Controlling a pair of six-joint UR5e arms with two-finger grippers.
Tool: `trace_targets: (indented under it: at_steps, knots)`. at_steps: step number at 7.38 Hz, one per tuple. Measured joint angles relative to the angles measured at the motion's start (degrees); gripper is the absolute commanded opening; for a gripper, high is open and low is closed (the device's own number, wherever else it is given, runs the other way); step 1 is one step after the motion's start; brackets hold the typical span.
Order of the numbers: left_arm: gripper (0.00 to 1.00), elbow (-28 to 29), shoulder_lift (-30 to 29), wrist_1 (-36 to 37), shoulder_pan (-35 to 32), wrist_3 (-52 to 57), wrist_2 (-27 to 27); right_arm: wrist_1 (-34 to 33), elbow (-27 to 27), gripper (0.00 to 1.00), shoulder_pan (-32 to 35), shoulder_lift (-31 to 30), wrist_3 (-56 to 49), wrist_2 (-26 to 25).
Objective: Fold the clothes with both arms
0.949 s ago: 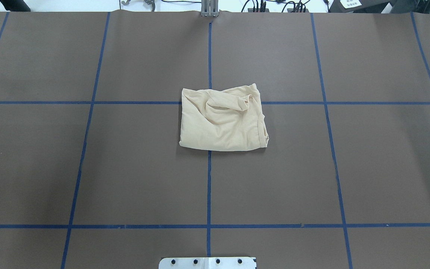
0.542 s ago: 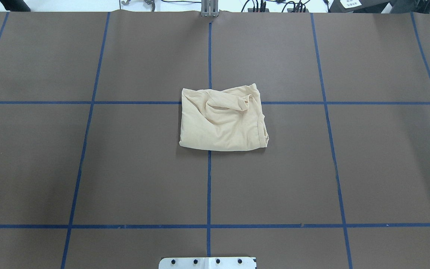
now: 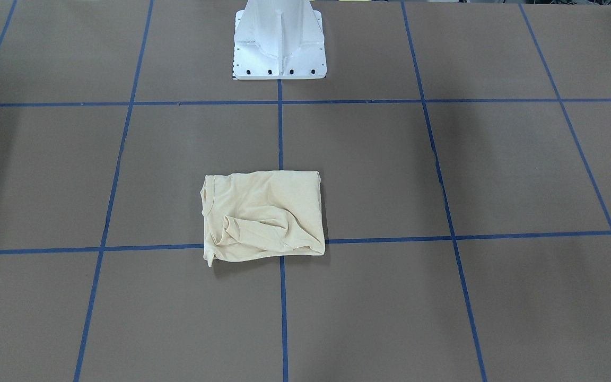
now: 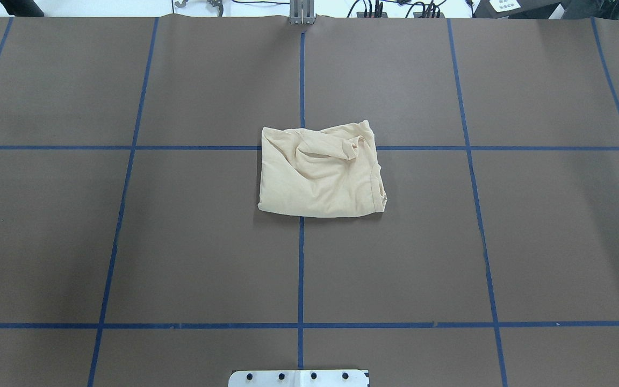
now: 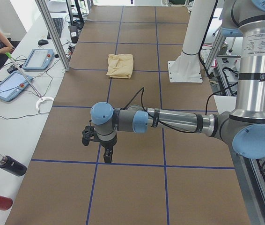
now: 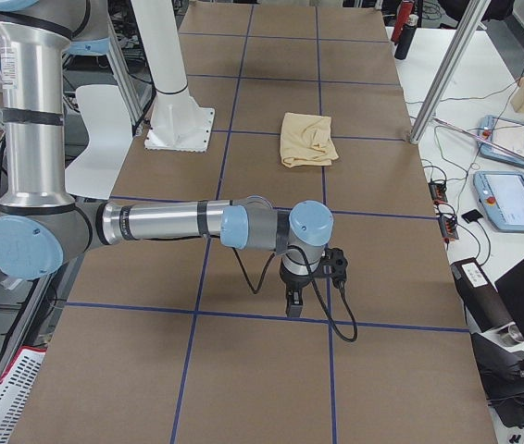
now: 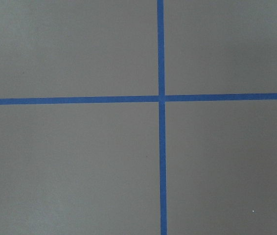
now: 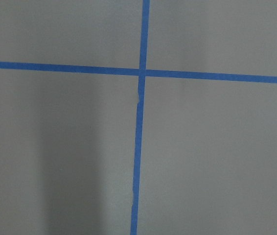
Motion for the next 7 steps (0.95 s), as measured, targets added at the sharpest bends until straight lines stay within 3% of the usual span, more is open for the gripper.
trace_targets:
  at_steps: [7]
  knots:
    - [1.00, -0.48, -0.03, 0.02, 0.00, 0.06, -0.19, 0.07, 0.19, 1.00, -0.07, 0.15, -0.05, 1.82]
